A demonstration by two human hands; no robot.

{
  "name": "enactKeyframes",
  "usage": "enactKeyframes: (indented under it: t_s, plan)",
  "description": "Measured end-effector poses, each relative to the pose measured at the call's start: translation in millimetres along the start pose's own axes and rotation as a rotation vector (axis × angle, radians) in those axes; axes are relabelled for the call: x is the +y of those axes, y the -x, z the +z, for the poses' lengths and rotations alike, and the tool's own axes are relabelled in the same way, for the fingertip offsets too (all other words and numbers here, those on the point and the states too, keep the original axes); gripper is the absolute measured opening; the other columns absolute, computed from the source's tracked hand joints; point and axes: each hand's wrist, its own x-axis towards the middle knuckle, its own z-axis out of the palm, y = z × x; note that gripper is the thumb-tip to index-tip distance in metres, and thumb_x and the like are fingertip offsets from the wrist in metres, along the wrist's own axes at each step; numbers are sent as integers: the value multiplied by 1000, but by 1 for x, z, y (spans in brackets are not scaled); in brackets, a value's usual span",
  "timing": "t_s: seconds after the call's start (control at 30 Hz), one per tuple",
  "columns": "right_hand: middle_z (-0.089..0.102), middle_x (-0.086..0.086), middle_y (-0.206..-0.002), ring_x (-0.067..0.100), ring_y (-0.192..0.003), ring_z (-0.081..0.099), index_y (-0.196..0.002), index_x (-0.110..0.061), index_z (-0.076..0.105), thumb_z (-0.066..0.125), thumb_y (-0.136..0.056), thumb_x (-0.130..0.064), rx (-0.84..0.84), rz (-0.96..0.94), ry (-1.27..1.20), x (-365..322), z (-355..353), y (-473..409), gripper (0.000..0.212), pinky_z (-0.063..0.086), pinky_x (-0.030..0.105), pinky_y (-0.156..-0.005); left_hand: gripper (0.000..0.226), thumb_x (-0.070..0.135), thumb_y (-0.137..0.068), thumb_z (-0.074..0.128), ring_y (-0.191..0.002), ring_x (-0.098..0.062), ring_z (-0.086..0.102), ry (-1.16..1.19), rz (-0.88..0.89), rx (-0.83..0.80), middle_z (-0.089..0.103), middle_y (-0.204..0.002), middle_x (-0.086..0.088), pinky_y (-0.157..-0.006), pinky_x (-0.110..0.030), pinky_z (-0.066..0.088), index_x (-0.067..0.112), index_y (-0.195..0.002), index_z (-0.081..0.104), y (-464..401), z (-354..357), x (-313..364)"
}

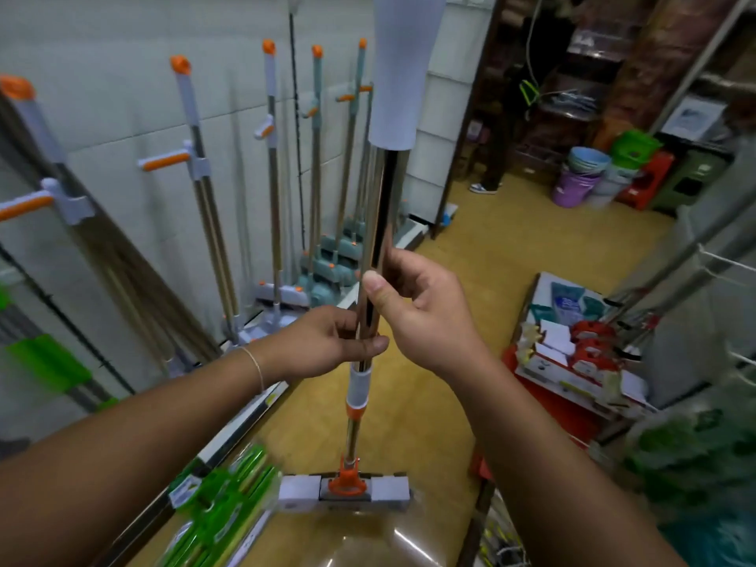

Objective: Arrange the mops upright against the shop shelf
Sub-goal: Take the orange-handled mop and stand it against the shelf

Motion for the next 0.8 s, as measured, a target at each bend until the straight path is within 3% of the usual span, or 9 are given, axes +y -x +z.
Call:
enactKeyframes:
  t_s: [0.1, 0.17, 0.23, 0.33, 0.4, 0.57, 0.7, 0.8]
  plan:
    - [65, -15, -80, 6, -78, 62, -108, -13, 69, 60, -89, -21, 58, 13, 16, 11, -29, -8, 23, 56, 31, -73, 68, 69, -67, 62, -83, -25, 63, -59, 25, -42, 67, -97, -20, -83, -50, 50, 6, -93, 68, -36, 14, 15]
    - [65, -11, -80, 7, -77, 63, -107, -14, 68, 60, -89, -21, 99, 18, 44, 18, -48, -14, 21, 56, 30, -71, 72, 70, -67, 61, -94, -36, 64, -63, 46, -77, 67, -99, -22, -88, -55, 48, 5, -96, 67, -60, 22, 21]
    - [66, -5, -79, 10, -75, 63, -103, -16, 68, 59, -89, -22, 141, 34, 78, 25, -65, -22, 17, 56, 31, -70, 76, 71, -66, 59, -100, -38, 62, -67, 52, -111, 66, -102, -23, -90, -57, 48, 3, -99, 66, -84, 29, 26]
    - [71, 9, -86, 22, -82, 68, -99, -25, 67, 59, -90, -21, 211, 53, 124, 38, -88, -38, 13, 58, 37, -74, 72, 69, -69, 60, -87, -32, 64, -73, 81, -144, 65, -98, -23, -80, -47, 51, 3, -96, 65, -124, 37, 32]
    - [72, 11, -95, 25, -90, 69, -102, -24, 67, 60, -92, -18, 252, 68, 157, 49, -102, -52, 14, 58, 39, -79, 58, 57, -80, 65, -76, -22, 59, -78, 102, -159, 64, -95, -24, -72, -39, 47, 1, -95, 65, -154, 41, 34]
    - [72, 14, -98, 26, -93, 68, -107, -13, 69, 60, -94, -14, 372, 138, 221, 87, -133, -99, 16, 57, 40, -81, 42, 45, -84, 67, -88, -31, 66, -89, 103, -236, 70, -93, -17, -80, -48, 52, 4, -93, 68, -236, 41, 29]
    - [72, 17, -95, 27, -91, 69, -104, -14, 70, 58, -91, -22, 440, 208, 263, 121, -154, -147, 19, 57, 44, -80, 35, 45, -82, 69, -82, -22, 67, -157, 101, -345, 72, -87, -8, -74, -41, 54, 10, -90, 70, -309, 29, 31]
    - [72, 11, -91, 21, -89, 70, -101, -15, 70, 59, -90, -21, 469, 253, 286, 140, -168, -180, 16, 59, 33, -77, 26, 36, -78, 75, -80, -17, 69, -198, 128, -416, 73, -85, -3, -77, -44, 57, 13, -90, 71, -359, 16, 41]
